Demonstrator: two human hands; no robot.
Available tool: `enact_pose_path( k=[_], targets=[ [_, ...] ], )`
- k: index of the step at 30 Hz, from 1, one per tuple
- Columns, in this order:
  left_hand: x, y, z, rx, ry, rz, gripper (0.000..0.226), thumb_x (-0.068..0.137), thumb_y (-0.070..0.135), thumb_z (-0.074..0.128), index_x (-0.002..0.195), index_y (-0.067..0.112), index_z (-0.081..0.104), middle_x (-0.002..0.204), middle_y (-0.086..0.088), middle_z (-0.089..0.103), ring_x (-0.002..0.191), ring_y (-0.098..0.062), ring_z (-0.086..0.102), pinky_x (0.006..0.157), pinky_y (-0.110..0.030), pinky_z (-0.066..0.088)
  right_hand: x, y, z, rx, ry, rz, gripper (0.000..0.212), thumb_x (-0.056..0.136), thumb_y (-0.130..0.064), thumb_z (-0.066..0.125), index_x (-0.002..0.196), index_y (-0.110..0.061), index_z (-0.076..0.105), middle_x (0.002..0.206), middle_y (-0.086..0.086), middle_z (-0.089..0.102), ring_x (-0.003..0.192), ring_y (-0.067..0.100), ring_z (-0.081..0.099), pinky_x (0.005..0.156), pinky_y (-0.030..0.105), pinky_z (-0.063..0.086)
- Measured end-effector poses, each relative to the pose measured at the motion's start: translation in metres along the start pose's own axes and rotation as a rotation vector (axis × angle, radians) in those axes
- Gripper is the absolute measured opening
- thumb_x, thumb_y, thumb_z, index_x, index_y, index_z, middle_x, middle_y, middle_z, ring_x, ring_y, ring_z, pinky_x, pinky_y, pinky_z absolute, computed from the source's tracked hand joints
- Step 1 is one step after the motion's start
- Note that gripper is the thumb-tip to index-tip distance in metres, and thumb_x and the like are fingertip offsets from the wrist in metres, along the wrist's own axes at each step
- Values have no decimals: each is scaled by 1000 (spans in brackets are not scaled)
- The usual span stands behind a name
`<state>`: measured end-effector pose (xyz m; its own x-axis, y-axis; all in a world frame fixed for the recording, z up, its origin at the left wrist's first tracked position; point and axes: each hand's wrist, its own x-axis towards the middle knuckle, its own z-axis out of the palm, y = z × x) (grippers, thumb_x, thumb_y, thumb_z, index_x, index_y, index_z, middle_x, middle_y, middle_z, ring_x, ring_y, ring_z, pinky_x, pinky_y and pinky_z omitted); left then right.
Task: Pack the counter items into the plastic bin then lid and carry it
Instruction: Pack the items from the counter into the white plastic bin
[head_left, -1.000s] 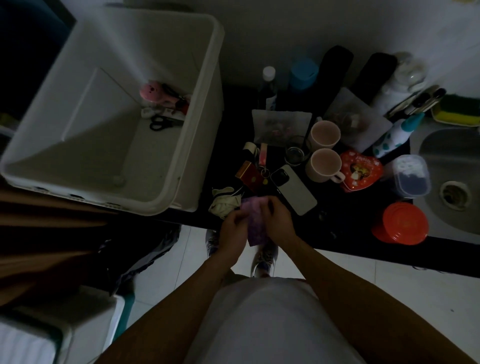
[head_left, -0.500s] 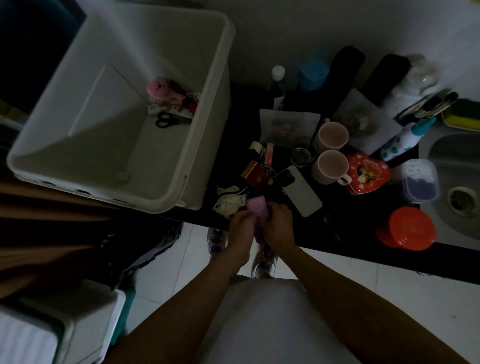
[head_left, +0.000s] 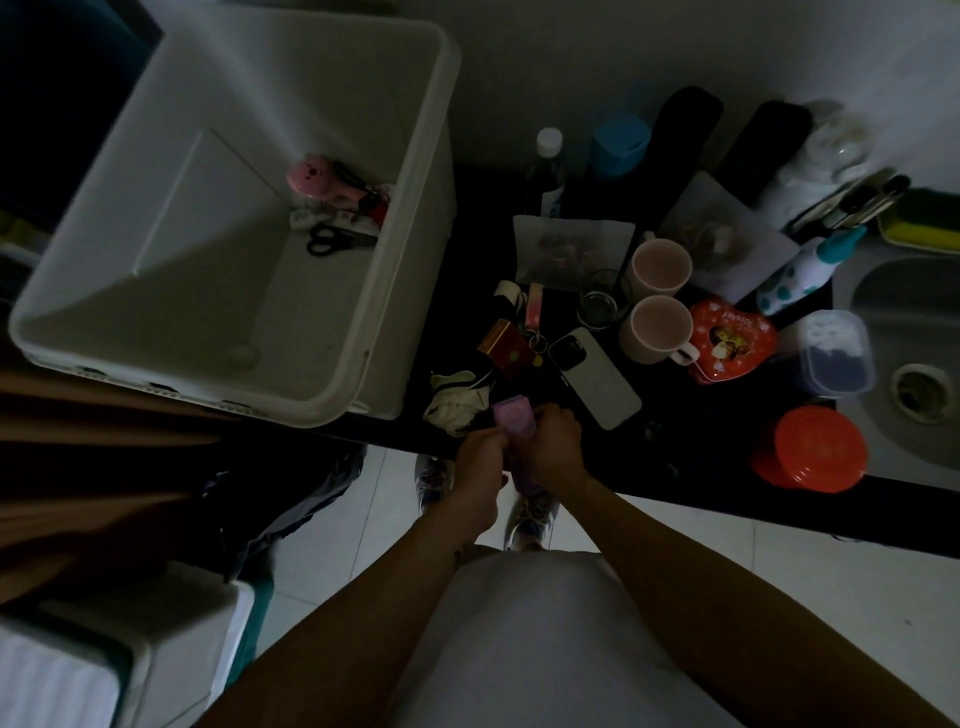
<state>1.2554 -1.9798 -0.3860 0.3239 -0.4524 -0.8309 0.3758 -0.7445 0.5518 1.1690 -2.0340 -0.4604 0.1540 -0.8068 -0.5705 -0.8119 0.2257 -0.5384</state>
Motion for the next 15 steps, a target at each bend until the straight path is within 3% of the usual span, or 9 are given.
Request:
enact_pose_path(
  k=[3,6,9,11,13,15],
  targets=[
    [4,-4,-2,60,32,-35,15,86,8,51,83,11,66,90,-13,63,80,-21,50,72,-36,39,-7,-2,-2,5,-6,7,36,64,-47,62,76,-14,61,81,9,62,77,26,59,65,32,48],
    [11,-15,-5,77,61,-58,20,82,9,51,92,3,68,86,-12,62,77,-19,51,69,-35,40,-8,4,2,37,7,26,36,67,-49,64,74,-15,55,82,11,59,75,26,55,61,26,34],
    [16,-22,-5,46,129,-122,14,89,10,51,81,7,62,77,-7,56,65,-16,47,62,-31,40,-12,2,-3,28,20,6,36,70,-49,59,76,-14,55,83,12,60,78,31,62,58,25,35],
    [17,-25,-5,20,104,-186,13,94,16,53,82,13,58,79,-1,53,68,-13,46,64,-29,41,-21,-5,-12,-11,27,-53,41,75,-34,65,106,-9,58,103,12,55,95,30,56,70,32,44],
    [15,-29,-7,-32,33,-249,8,93,20,56,87,15,59,84,-1,55,76,-15,50,69,-30,45,-24,-7,-18,-160,34,-169,63,81,-26,66,138,-11,43,120,15,45,105,32,46,83,39,42],
    [13,-32,-10,-82,-62,-287,10,90,19,59,95,12,64,95,-5,63,83,-19,58,70,-32,49,-23,-6,-23,-313,7,-269,68,88,-30,61,149,-20,33,126,16,40,109,34,41,88,39,41]
  ],
)
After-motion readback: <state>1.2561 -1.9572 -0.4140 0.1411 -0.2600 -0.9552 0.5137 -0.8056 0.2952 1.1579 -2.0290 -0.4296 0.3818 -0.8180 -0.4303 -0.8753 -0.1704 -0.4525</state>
